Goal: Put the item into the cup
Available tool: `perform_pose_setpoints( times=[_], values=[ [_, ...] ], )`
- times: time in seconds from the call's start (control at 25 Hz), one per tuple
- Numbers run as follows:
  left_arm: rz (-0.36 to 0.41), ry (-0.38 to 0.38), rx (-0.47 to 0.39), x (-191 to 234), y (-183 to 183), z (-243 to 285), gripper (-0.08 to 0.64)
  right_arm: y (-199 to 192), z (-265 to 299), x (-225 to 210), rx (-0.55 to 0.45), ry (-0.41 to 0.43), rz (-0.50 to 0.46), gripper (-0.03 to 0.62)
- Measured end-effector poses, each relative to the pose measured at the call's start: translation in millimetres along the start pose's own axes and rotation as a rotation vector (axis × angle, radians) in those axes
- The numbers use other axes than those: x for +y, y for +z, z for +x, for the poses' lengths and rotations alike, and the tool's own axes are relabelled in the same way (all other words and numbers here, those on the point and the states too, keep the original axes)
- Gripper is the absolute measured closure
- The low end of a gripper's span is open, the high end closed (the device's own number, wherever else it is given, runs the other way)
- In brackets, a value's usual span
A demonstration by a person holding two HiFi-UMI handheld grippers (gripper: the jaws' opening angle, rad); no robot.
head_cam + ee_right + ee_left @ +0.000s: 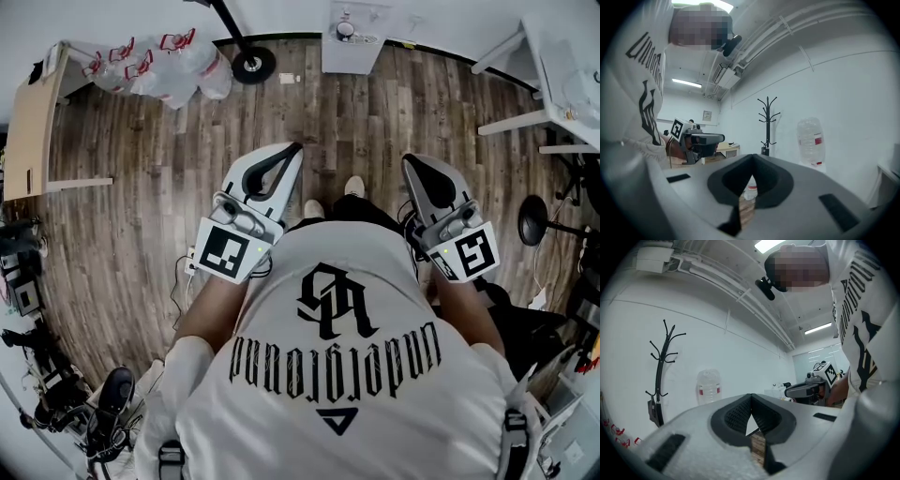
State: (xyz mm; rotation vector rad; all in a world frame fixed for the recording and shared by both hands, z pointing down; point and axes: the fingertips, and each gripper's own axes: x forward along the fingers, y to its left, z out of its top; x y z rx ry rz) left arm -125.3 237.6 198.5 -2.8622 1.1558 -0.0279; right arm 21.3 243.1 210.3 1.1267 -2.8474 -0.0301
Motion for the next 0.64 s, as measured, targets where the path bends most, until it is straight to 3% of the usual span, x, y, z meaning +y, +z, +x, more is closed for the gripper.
perform_pose_setpoints(
  times=[0.64],
  values=[
    [-0.003, -0.026, -0.029, -1.2, 6.6, 3.4, 0.552, 2.7, -2.4, 7.4, 0.006, -0.010, -0.044, 0.588]
  ],
)
